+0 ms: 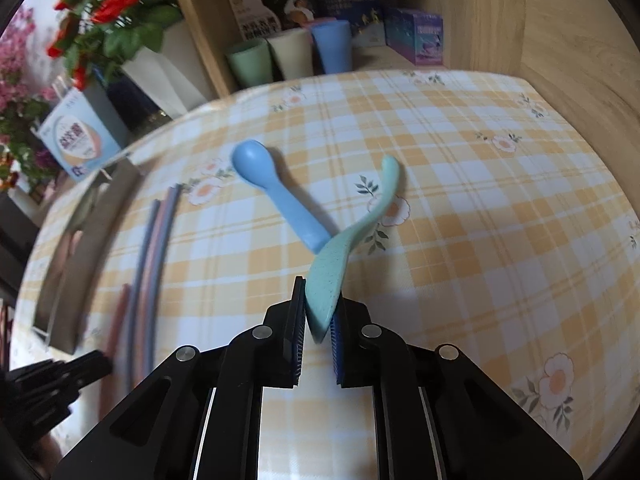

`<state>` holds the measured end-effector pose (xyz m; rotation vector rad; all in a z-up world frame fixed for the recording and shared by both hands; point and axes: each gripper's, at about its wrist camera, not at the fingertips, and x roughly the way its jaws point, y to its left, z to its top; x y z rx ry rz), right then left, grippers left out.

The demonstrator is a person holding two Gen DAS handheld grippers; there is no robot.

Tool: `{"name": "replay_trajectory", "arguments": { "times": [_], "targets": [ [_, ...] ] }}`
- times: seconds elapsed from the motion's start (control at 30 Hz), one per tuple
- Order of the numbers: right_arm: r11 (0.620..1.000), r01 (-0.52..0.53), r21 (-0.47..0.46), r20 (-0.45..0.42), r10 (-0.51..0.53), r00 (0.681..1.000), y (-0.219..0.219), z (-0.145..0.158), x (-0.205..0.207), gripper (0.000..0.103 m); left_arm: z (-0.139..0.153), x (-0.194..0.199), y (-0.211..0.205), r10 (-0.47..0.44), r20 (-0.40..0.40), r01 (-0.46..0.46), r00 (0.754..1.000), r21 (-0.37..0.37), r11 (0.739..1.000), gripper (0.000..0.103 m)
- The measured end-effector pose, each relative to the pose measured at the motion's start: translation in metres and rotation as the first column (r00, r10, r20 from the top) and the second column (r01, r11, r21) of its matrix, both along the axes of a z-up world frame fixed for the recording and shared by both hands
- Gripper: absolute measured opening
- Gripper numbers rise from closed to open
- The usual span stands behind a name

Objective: Organize utensils
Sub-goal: 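Close right tool on the teal spoon handle while left tool holds the pink chopstick, then carry pink chopstick into steel tray and open left tool while right holds teal spoon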

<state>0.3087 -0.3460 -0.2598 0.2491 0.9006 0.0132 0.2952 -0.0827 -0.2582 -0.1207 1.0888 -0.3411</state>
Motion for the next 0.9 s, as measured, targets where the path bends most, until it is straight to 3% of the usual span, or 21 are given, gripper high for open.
{"name": "replay_trajectory", "arguments": {
  "times": [0.3,0.5,0.9],
  "targets": [
    [0.999,-0.049,0.009,0.019,0.049,0.999,0.01,0.008,-0.022,0.01,0.001,-0.002,0.002,-0.008,-0.007,0.008,1.0,-0.009,1.0,0.006],
    [0.996,-0.064,-0.066,0.088,0.07,0.994,0.018,0.021,-0.037,0.007,0.005,-0.006,0.011,0.01,-0.008,-0.011,1.0,-0.041,0.999,0.006],
    [0.994,-0.106,-0.033,0.208,0.11,0.972,0.028,0.059,-0.045,0.006,0.053,-0.002,0.034,0.047,0.079,-0.038,0.996,-0.123,0.992,0.006]
  ]
}}
